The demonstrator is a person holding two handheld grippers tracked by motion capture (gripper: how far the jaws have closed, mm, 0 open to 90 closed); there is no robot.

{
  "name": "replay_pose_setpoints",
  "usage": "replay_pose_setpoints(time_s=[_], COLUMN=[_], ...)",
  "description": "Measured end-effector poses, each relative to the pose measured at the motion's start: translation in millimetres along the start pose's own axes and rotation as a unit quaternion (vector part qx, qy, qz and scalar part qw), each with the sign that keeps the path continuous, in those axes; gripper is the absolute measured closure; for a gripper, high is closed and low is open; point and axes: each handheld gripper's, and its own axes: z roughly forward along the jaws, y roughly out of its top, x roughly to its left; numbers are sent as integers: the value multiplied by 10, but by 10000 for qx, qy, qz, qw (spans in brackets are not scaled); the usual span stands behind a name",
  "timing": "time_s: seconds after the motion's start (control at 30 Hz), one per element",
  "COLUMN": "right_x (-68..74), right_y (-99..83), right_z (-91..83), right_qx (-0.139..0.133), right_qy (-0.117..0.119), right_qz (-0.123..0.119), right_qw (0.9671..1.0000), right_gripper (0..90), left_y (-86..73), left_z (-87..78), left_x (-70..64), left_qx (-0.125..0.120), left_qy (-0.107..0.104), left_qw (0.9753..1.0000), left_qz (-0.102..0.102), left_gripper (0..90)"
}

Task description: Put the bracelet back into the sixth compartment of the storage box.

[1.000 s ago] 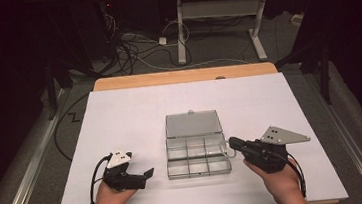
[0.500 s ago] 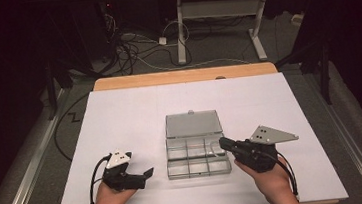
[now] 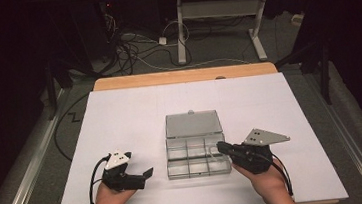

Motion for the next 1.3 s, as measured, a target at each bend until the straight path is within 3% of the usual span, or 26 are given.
replay_pose_setpoints(time_s=[0.67, 1.17, 1.3], right_x=[47, -99, -106], right_y=[-259, -325, -327], right_z=[125, 149, 153], right_qx=[479, 596, 619], right_qy=[115, -198, -219], right_qz=[13, 112, 121], right_qw=[9988, 9980, 9978], right_gripper=[879, 869, 807], left_y=[3, 5, 5], left_z=[4, 7, 8], left_x=[-14, -11, -11], left_qx=[23, 29, 30], left_qy=[37, 3, 3], left_qw=[10000, 10000, 10000], left_qz=[45, 47, 45], left_gripper=[0, 0, 0])
